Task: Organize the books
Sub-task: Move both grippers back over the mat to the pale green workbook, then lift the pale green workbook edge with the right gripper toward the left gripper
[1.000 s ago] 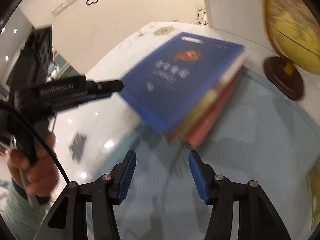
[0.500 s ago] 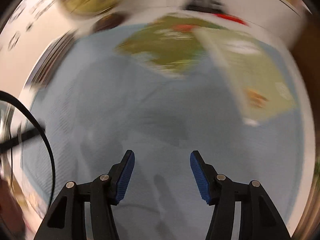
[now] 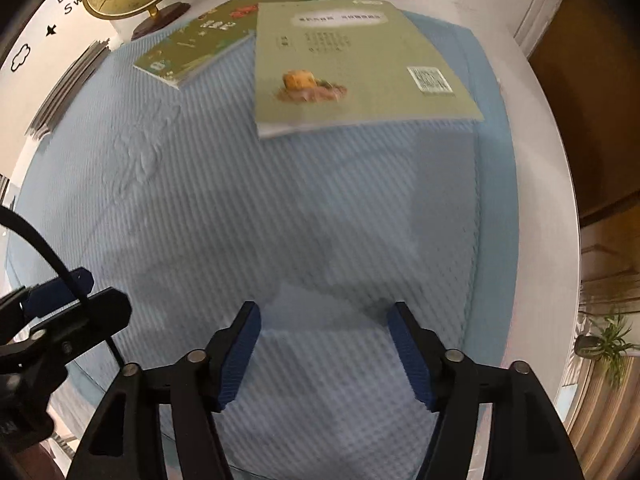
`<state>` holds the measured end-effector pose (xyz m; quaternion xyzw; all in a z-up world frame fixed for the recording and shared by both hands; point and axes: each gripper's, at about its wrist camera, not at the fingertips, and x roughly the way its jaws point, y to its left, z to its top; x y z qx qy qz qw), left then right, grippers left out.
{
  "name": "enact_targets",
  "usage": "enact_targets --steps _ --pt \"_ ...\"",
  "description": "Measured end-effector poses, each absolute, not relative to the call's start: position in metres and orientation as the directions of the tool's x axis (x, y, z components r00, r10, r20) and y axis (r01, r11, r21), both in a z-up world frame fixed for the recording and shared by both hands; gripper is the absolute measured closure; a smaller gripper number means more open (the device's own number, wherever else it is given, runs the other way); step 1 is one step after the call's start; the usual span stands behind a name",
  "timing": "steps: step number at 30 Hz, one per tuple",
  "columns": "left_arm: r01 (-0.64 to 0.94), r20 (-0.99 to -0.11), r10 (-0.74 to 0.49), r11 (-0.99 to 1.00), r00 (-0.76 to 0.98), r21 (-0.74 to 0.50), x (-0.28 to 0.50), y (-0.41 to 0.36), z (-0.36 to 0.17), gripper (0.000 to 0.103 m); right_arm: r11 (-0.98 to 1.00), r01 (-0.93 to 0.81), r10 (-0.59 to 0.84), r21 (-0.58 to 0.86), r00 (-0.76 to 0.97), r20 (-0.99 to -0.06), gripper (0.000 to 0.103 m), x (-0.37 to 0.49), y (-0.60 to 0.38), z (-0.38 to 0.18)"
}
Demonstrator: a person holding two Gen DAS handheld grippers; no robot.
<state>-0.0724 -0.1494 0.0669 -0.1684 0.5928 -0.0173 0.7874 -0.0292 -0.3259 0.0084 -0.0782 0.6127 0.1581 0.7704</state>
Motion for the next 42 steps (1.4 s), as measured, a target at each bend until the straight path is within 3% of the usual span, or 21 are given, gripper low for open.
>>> enact_targets --steps 3,8,10,11,23,30,32,33,35,40,42 --pt "-0.194 -0.940 -0.218 0.942 0.263 -0.273 -0.071 -0.152 0.055 0.037 0.936 -0.345 0.151 0.072 0.207 -0.967 0.025 -0.036 -0.333 0.008" --pt "-0.289 -0.917 -0.298 0.883 0.267 -0.371 -0.066 -0.140 0.039 0.015 0.939 -0.338 0.133 0.060 0.196 -0.972 0.013 -0.052 -0.337 0.004" --pt "-0.299 -0.902 -0.333 0.862 0.274 -0.409 -0.062 -0.137 0.037 0.005 0.935 -0.349 0.140 0.067 0.188 -0.972 0.001 -0.056 -0.338 0.002" --pt "-0.300 -0.900 -0.341 0.858 0.272 -0.416 -0.060 -0.138 0.037 0.002 0.932 -0.357 0.136 0.063 0.185 -0.973 0.000 -0.060 -0.335 0.000" --pt "-0.245 -0.935 -0.333 0.903 0.123 -0.354 -0.034 -0.151 0.032 0.002 0.911 -0.407 0.136 0.063 0.152 -0.979 0.000 -0.051 -0.326 0.002" --pt "-0.186 -0.907 -0.344 0.901 0.245 -0.392 -0.012 -0.135 0.060 0.005 0.941 -0.321 0.195 0.105 0.266 -0.944 0.004 -0.013 -0.356 0.039" --pt "-0.161 -0.895 -0.361 0.898 0.263 -0.410 0.002 -0.134 0.062 0.018 0.953 -0.288 0.191 0.100 0.309 -0.932 0.011 0.008 -0.363 0.047" --pt "-0.142 -0.890 -0.368 0.899 0.271 -0.415 0.012 -0.135 0.062 0.023 0.959 -0.262 0.193 0.107 0.327 -0.925 0.021 0.024 -0.367 0.052" --pt "-0.101 -0.880 -0.385 0.900 0.279 -0.425 0.028 -0.137 0.061 0.038 0.965 -0.216 0.222 0.151 0.351 -0.910 0.024 0.058 -0.380 0.057" --pt "-0.016 -0.840 -0.462 0.874 0.286 -0.486 0.081 -0.157 0.059 0.039 0.945 -0.139 0.326 0.295 0.359 -0.875 0.030 0.105 -0.392 0.060" --pt "0.007 -0.837 -0.466 0.875 0.288 -0.485 0.102 -0.165 0.055 0.039 0.941 -0.131 0.338 0.312 0.351 -0.873 0.042 0.121 -0.389 0.052"
